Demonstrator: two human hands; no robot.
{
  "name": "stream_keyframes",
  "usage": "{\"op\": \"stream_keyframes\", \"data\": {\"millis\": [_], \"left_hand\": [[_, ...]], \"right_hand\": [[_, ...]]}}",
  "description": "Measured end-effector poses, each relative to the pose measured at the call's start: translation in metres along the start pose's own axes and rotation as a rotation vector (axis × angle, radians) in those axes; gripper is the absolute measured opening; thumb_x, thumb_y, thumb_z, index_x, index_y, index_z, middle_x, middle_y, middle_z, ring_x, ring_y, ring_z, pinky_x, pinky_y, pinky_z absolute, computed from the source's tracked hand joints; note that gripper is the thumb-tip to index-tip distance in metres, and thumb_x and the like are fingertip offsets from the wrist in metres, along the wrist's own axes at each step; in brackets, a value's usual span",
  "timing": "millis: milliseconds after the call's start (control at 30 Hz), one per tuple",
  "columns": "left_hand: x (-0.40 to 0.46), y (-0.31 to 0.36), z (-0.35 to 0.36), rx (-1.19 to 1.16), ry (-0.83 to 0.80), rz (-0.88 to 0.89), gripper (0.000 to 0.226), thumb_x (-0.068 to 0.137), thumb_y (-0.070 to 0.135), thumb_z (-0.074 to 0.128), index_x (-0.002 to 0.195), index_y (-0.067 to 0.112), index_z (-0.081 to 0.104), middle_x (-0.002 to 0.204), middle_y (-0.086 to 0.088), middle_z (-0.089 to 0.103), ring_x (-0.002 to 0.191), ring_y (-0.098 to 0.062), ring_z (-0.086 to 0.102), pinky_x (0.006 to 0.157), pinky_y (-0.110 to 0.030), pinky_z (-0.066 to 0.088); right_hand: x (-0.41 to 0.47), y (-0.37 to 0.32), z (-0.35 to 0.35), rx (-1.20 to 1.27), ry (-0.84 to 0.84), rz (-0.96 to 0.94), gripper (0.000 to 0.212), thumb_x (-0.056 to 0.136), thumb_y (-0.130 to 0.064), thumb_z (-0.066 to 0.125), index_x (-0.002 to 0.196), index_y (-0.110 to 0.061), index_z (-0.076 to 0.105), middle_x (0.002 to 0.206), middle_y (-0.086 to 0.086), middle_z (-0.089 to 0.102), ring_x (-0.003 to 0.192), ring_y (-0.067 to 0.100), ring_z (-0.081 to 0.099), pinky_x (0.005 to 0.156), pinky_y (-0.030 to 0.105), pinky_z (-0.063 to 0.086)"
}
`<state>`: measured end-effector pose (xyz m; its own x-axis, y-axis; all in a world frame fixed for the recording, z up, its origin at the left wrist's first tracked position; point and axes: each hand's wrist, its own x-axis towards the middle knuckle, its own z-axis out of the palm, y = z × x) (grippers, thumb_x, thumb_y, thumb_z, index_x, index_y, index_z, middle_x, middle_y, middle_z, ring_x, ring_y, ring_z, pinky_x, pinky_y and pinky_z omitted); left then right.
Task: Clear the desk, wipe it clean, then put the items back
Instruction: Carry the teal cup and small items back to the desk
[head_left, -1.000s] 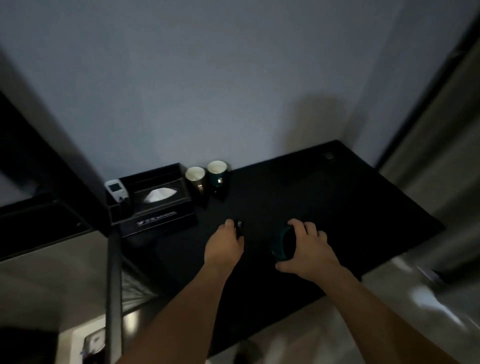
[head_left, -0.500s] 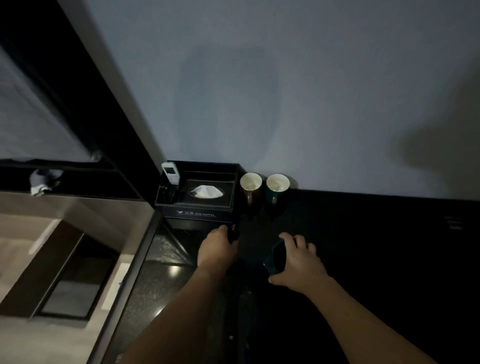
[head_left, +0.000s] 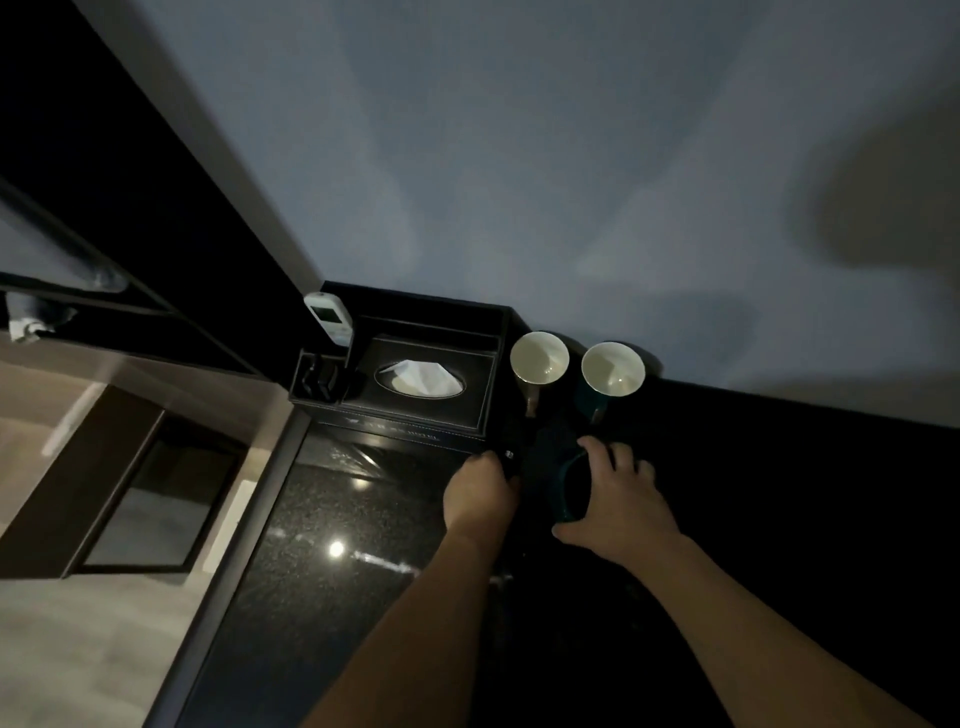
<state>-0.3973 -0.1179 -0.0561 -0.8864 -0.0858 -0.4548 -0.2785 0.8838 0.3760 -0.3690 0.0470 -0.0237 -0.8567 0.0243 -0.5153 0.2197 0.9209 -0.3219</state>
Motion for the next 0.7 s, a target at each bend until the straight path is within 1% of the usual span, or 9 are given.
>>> {"op": "stream_keyframes", "data": {"millis": [100, 200, 267, 300, 367, 467, 533, 633, 700], "left_hand": [[0.004, -0.004, 0.007, 0.03, -0.006, -0.006, 0.037, 0.091, 0.037, 0.056, 0.115, 0.009, 0.058, 0.117, -0.013, 0.061, 0.109, -0.031, 0.059, 0.085, -0.038, 0.048], [-0.002, -0.012, 0.007, 0.094, -0.001, -0.027, 0.056, 0.091, 0.048, 0.056, 0.13, 0.008, 0.046, 0.129, -0.011, 0.051, 0.12, -0.03, 0.05, 0.095, -0.039, 0.044], [-0.009, -0.019, 0.004, 0.128, -0.064, -0.099, 0.068, 0.087, 0.054, 0.058, 0.134, 0.009, 0.039, 0.132, -0.012, 0.049, 0.123, -0.031, 0.049, 0.097, -0.039, 0.043], [-0.012, -0.024, 0.004, 0.128, -0.113, -0.147, 0.069, 0.085, 0.055, 0.059, 0.133, 0.009, 0.04, 0.13, -0.012, 0.052, 0.121, -0.032, 0.052, 0.095, -0.039, 0.044], [-0.014, -0.03, 0.005, 0.102, -0.186, -0.22, 0.061, 0.082, 0.053, 0.059, 0.126, 0.012, 0.052, 0.12, -0.011, 0.062, 0.113, -0.031, 0.061, 0.09, -0.038, 0.049], [-0.009, -0.032, 0.003, -0.042, -0.216, -0.26, 0.048, 0.081, 0.046, 0.062, 0.116, 0.013, 0.065, 0.111, -0.012, 0.068, 0.105, -0.029, 0.065, 0.085, -0.034, 0.052], [-0.003, -0.027, 0.004, -0.182, -0.194, -0.303, 0.045, 0.082, 0.042, 0.065, 0.113, 0.009, 0.066, 0.11, -0.014, 0.068, 0.104, -0.03, 0.065, 0.082, -0.03, 0.049], [0.007, -0.015, 0.004, -0.392, -0.106, -0.379, 0.046, 0.08, 0.042, 0.069, 0.11, 0.007, 0.067, 0.108, -0.014, 0.068, 0.103, -0.031, 0.064, 0.077, -0.027, 0.046], [0.013, -0.008, 0.005, -0.5, -0.068, -0.421, 0.042, 0.08, 0.037, 0.07, 0.108, 0.006, 0.068, 0.107, -0.015, 0.069, 0.101, -0.031, 0.065, 0.076, -0.025, 0.044]], "right_hand": [[0.014, -0.004, 0.005, 0.015, -0.005, 0.009, 0.119, 0.059, -0.052, 0.081, 0.148, -0.031, 0.005, 0.149, 0.005, 0.017, 0.134, 0.035, 0.022, 0.1, 0.045, 0.041], [0.021, -0.01, 0.008, 0.023, -0.006, 0.01, 0.122, 0.059, -0.052, 0.082, 0.148, -0.027, 0.003, 0.15, 0.005, 0.017, 0.134, 0.034, 0.022, 0.101, 0.045, 0.041], [0.025, -0.014, 0.01, 0.032, -0.008, 0.006, 0.122, 0.06, -0.052, 0.082, 0.149, -0.023, 0.002, 0.151, 0.006, 0.015, 0.135, 0.034, 0.021, 0.102, 0.045, 0.04], [0.026, -0.015, 0.011, 0.032, -0.003, 0.005, 0.123, 0.06, -0.052, 0.082, 0.149, -0.022, 0.002, 0.151, 0.007, 0.015, 0.135, 0.035, 0.02, 0.103, 0.046, 0.04], [0.028, -0.017, 0.014, 0.032, 0.015, 0.006, 0.122, 0.06, -0.053, 0.081, 0.149, -0.02, 0.003, 0.151, 0.008, 0.014, 0.135, 0.035, 0.02, 0.102, 0.046, 0.04], [0.031, -0.016, 0.016, 0.022, 0.034, 0.003, 0.122, 0.061, -0.054, 0.081, 0.149, -0.02, 0.003, 0.151, 0.007, 0.014, 0.134, 0.034, 0.021, 0.102, 0.044, 0.04], [0.032, -0.015, 0.018, 0.007, 0.048, 0.004, 0.121, 0.061, -0.053, 0.081, 0.148, -0.02, 0.004, 0.151, 0.007, 0.015, 0.134, 0.033, 0.022, 0.101, 0.043, 0.04], [0.032, -0.015, 0.023, 0.009, 0.058, 0.022, 0.122, 0.06, -0.051, 0.082, 0.148, -0.021, 0.003, 0.152, 0.007, 0.015, 0.134, 0.032, 0.022, 0.1, 0.043, 0.041], [0.031, -0.015, 0.026, 0.009, 0.054, 0.024, 0.122, 0.06, -0.051, 0.082, 0.149, -0.02, 0.004, 0.152, 0.008, 0.015, 0.135, 0.033, 0.022, 0.102, 0.043, 0.04]]}}
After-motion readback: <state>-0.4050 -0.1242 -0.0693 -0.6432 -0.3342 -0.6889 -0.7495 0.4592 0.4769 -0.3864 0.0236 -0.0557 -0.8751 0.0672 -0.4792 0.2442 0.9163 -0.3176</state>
